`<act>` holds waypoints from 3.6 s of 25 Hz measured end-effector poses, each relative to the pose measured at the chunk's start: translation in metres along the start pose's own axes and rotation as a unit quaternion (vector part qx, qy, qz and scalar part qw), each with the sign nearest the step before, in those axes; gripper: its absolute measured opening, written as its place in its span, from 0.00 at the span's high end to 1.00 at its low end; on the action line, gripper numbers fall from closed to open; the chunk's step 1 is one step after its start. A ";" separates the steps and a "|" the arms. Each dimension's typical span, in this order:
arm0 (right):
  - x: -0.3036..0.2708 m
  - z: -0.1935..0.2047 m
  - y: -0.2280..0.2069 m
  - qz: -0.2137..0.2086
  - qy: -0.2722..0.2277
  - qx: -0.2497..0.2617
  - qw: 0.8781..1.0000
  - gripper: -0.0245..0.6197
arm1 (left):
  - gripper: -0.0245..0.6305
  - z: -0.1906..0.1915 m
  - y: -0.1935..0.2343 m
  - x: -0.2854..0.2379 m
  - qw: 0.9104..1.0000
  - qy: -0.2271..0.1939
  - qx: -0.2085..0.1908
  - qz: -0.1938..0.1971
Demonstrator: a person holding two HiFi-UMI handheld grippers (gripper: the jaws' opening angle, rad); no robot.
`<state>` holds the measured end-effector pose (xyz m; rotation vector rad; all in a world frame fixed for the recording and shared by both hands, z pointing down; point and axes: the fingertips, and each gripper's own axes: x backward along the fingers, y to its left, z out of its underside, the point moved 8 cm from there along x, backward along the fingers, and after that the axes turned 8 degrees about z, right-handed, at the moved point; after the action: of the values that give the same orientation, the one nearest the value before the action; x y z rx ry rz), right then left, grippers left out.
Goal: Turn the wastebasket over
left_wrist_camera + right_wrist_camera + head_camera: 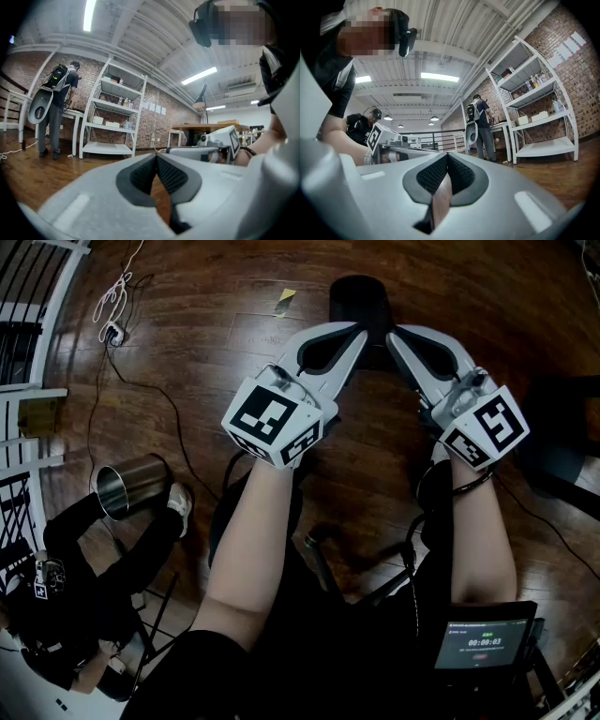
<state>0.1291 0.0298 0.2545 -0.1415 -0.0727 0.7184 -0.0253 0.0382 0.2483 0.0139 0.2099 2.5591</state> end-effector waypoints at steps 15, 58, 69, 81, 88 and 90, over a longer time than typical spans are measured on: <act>-0.027 -0.012 -0.003 -0.009 0.013 0.030 0.999 0.95 | 0.96 -0.024 0.031 -0.002 1.000 -0.017 -0.004 0.001; -0.111 0.061 -0.096 0.097 -0.035 -0.146 0.984 0.95 | 0.96 -0.044 0.125 -0.048 0.998 -0.054 -0.030 -0.010; -0.082 0.188 -0.095 0.165 -0.118 -0.407 0.891 0.95 | 0.96 -0.055 0.125 -0.038 0.998 -0.055 -0.019 -0.012; -0.067 0.274 -0.077 0.242 -0.106 -0.515 0.815 0.91 | 0.96 -0.059 0.131 -0.036 0.998 -0.068 -0.002 -0.005; -0.054 0.310 -0.061 0.270 -0.093 -0.549 0.785 0.84 | 0.96 -0.059 0.130 -0.038 0.998 -0.069 -0.008 0.001; -0.050 0.320 -0.058 0.286 -0.090 -0.567 0.767 0.80 | 0.96 -0.059 0.130 -0.038 0.997 -0.071 -0.005 0.001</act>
<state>0.0931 -0.0129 0.5783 -1.3142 -0.6807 1.2241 -0.0665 -0.0986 0.2108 0.1921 0.1432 2.5477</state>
